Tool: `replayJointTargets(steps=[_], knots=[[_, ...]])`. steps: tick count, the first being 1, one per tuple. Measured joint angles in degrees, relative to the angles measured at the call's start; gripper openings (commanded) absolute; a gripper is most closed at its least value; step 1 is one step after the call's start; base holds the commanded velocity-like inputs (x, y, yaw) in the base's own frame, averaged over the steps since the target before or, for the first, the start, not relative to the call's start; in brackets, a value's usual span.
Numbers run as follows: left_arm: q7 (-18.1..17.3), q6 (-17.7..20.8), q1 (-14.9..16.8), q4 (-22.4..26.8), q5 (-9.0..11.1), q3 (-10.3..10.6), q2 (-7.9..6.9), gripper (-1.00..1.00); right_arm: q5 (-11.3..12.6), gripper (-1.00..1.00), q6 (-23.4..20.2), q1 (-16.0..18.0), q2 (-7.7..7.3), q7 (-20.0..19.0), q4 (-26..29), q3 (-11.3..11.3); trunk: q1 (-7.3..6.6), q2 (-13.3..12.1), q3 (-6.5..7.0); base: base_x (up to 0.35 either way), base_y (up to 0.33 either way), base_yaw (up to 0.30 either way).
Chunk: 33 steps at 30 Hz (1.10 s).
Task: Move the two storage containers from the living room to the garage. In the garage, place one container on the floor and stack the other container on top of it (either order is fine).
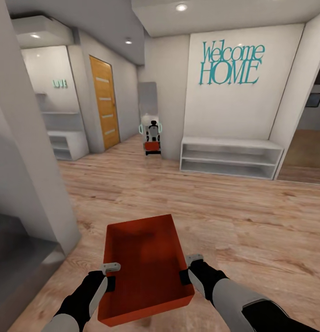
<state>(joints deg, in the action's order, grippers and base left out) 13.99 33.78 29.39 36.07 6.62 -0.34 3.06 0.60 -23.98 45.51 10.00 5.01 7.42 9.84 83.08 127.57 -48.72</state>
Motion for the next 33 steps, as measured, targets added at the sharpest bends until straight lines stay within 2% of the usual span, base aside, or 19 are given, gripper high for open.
replayJointTargets(steps=[21, 33], knots=[[0.0, 0.0, 0.0, 0.0, 0.1, 0.1, -0.02, -1.0, 0.0, -1.0, 0.0, 0.0, 0.0, 0.0, 0.0, 0.0, 0.0, 0.0, 0.0, 0.341, 0.0, 0.001], [0.0, 0.0, 0.0, 0.0, 0.1, 0.1, -0.03, -1.0, 0.0, -1.0, 0.0, 0.0, 0.0, 0.0, 0.0, 0.0, 0.0, 0.0, 0.0, 0.341, 0.0, 0.243]])
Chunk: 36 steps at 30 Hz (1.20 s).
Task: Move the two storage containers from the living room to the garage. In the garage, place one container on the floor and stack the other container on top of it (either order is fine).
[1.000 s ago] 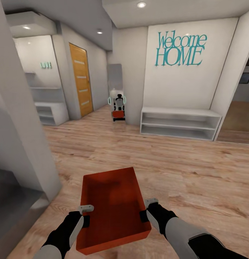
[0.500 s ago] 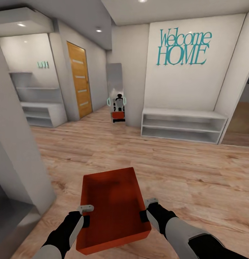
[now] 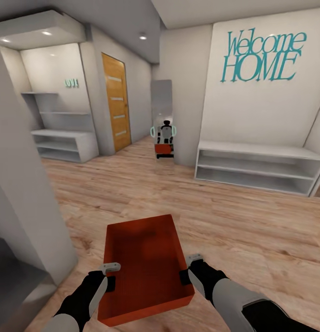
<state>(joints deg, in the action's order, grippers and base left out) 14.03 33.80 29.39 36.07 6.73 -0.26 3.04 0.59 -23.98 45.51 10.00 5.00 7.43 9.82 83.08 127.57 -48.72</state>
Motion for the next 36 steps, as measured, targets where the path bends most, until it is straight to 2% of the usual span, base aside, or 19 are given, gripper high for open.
replayJointTargets(steps=[7, 36], knots=[[0.0, 0.0, 0.0, 0.0, 0.0, 0.0, 0.0, -1.0, 0.0, -1.0, 0.0, 0.0, 0.0, 0.0, 0.0, 0.0, 0.0, 0.0, 0.0, 0.341, 0.0, 0.18], [0.0, 0.0, 0.0, -0.1, 0.1, 0.1, -0.03, -1.0, 0.0, -1.0, 0.0, -0.1, 0.0, 0.0, 0.0, -0.1, 0.0, 0.0, 0.0, 0.341, 0.0, 0.003]])
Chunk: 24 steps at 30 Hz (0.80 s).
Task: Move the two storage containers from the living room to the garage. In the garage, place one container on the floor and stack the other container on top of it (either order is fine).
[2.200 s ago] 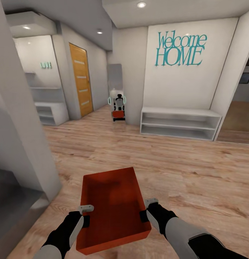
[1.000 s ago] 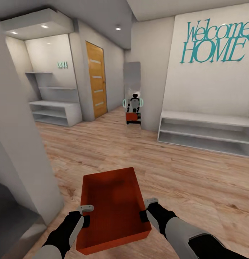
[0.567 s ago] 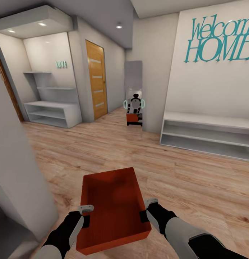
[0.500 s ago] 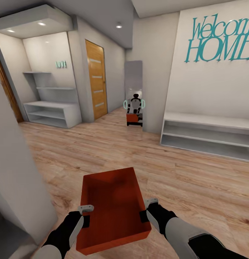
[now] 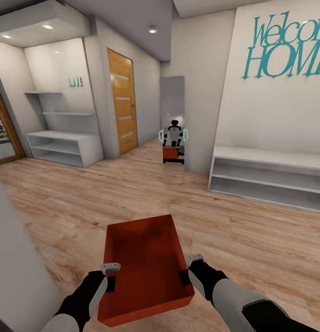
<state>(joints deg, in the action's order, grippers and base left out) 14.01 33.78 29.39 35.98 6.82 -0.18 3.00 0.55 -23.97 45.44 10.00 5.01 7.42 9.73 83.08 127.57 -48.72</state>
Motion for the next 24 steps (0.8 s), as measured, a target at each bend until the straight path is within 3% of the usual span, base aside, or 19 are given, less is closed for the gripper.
replayJointTargets(steps=[24], knots=[[0.0, 0.0, 0.0, 0.0, 0.0, 0.0, 0.0, -1.0, 0.0, -1.0, 0.0, 0.0, 0.0, 0.0, 0.0, 0.0, 0.0, 0.0, 0.0, 0.341, 0.0, 0.0]])
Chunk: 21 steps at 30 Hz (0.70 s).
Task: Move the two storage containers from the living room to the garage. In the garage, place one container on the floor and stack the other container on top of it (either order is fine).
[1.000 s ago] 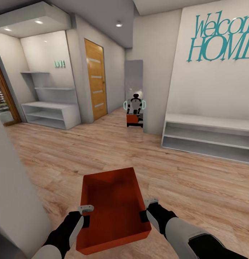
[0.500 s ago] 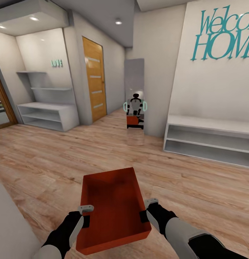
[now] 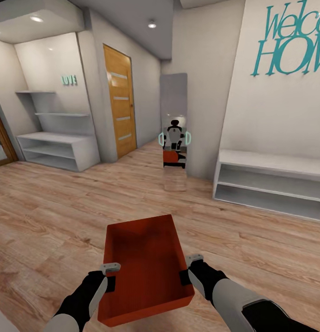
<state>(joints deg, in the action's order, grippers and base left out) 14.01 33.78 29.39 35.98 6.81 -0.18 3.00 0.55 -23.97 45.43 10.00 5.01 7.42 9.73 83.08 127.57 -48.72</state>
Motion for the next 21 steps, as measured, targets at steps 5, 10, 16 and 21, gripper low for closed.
replayJointTargets(steps=[5, 10, 16, 21], knots=[[0.0, 0.0, 0.0, 0.0, 0.0, 0.0, 0.0, -1.0, 0.0, -1.0, 0.0, 0.0, 0.0, 0.0, 0.0, 0.0, 0.0, 0.0, 0.0, 0.341, 0.0, 0.0], [0.0, 0.0, 0.0, 0.0, 0.0, 0.0, 0.0, -1.0, 0.0, -1.0, 0.0, 0.0, 0.0, 0.0, 0.0, 0.0, 0.0, 0.0, 0.0, 0.341, 0.0, 0.0], [0.0, 0.0, 0.0, 0.0, 0.0, 0.0, -0.01, -1.0, 0.0, -1.0, 0.0, 0.0, 0.0, 0.0, 0.0, 0.0, 0.0, 0.0, 0.0, 0.341, 0.0, 0.085], [0.0, 0.0, 0.0, 0.1, 0.0, 0.0, 0.0, -1.0, 0.0, -1.0, 0.0, 0.0, 0.0, 0.0, 0.0, 0.0, 0.0, 0.0, 0.0, 0.341, 0.0, 0.17]])
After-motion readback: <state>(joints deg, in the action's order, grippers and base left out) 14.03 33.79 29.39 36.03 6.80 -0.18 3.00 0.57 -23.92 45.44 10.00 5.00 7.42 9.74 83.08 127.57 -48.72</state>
